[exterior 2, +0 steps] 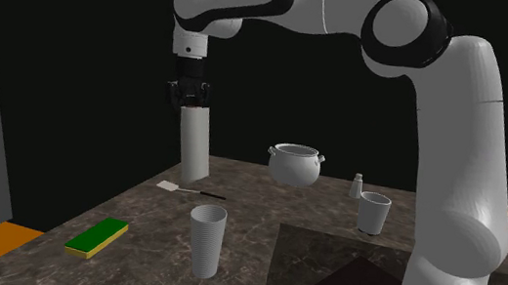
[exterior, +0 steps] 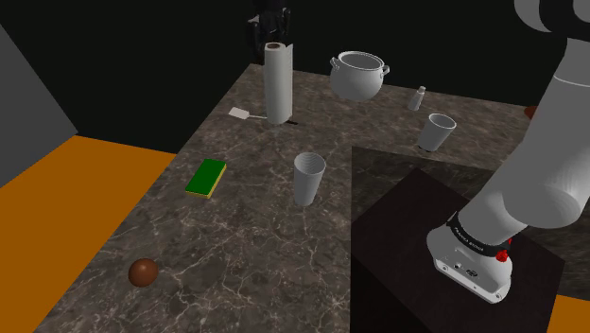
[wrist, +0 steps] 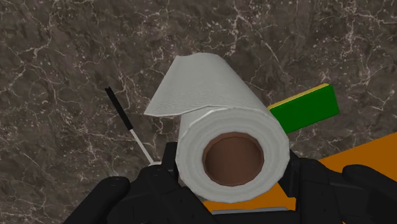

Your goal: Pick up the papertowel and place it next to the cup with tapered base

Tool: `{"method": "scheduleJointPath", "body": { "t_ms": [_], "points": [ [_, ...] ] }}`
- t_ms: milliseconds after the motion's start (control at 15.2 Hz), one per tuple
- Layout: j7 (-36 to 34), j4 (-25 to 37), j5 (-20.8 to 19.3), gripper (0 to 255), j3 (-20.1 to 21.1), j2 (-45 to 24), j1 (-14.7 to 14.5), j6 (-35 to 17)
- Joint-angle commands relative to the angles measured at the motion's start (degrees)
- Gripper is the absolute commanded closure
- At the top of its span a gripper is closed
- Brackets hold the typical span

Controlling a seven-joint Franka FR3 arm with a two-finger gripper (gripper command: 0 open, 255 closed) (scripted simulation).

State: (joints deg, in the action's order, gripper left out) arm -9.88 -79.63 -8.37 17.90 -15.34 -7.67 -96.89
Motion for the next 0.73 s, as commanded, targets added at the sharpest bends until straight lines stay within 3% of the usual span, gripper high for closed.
{"method": "scheduleJointPath", "body": {
  "t_ms": [0, 660],
  "points": [
    [0.01, 2.04, -0.1, 255, 0.06, -0.32, -0.21, 1.75],
    [0.28, 14.65, -1.16, 255, 0.18, -3.61, -1.63, 11.19]
  ]
}}
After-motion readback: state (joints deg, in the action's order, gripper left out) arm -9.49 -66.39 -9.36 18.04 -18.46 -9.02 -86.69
